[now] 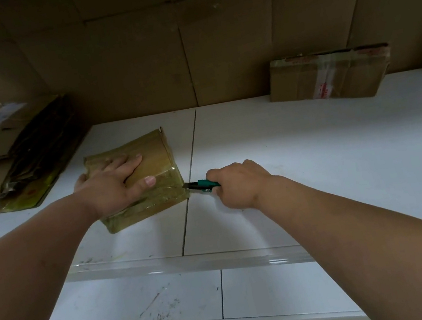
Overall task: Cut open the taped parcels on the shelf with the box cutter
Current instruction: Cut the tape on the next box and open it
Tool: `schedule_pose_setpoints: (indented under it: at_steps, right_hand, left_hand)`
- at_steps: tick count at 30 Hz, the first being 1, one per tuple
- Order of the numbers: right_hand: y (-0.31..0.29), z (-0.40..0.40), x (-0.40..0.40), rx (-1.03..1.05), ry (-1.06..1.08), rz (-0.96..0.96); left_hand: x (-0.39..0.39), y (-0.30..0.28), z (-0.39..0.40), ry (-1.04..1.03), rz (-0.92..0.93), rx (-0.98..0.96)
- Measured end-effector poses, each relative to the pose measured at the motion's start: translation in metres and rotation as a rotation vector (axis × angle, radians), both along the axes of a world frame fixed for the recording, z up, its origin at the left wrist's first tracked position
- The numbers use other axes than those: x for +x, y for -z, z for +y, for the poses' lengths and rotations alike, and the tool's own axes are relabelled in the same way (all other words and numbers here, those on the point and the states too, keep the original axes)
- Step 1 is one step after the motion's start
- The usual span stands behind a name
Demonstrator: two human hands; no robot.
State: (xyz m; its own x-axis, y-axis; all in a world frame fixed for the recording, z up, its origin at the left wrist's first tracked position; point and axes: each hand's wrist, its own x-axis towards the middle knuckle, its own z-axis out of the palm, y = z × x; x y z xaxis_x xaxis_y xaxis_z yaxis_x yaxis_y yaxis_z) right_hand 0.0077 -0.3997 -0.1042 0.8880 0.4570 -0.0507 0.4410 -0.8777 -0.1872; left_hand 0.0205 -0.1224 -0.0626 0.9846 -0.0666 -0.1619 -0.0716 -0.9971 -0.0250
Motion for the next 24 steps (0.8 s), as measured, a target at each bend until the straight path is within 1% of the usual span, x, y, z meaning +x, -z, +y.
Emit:
schedule_pose_setpoints:
  at_steps: [3,9,11,15,17,20,22,23,24]
  right_hand:
    - [0.001,-0.002,-0.002,-0.151,-0.04,-0.035]
    - [-0.004,-0.003,0.0,-0.156,-0.045,0.03]
    - [-0.004,-0.005,0.003,-0.094,-0.006,0.06]
    - [-0.002,-0.014,0.004,0.103,0.105,0.095]
    - [-0.001,-0.016,0.003,0.176,0.148,0.101]
    - [0.0,-0.012,0.003,0.281,0.199,0.112]
    - [-0.003,-0.007,0.003,0.33,0.226,0.122]
    - [-0.005,-0.004,0.004,0.366,0.249,0.147]
    - [-0.009,0.0,0.004,0.445,0.286,0.204]
  left_hand:
    - [-0.001,-0.003,0.0,-0.01,0.001,-0.007]
    - [-0.001,-0.004,-0.001,-0.017,0.005,-0.011]
    - [-0.002,-0.005,-0.001,-0.025,0.007,-0.014]
    - [-0.003,-0.009,-0.003,-0.042,0.029,-0.037]
    - [-0.002,-0.014,-0.006,-0.09,0.067,-0.104]
    - [0.001,-0.026,-0.014,-0.215,0.133,-0.262]
    - [0.007,-0.032,-0.022,-0.257,0.165,-0.28]
    - [0.009,-0.035,-0.026,-0.27,0.18,-0.278]
    - [0.011,-0.038,-0.029,-0.279,0.198,-0.274]
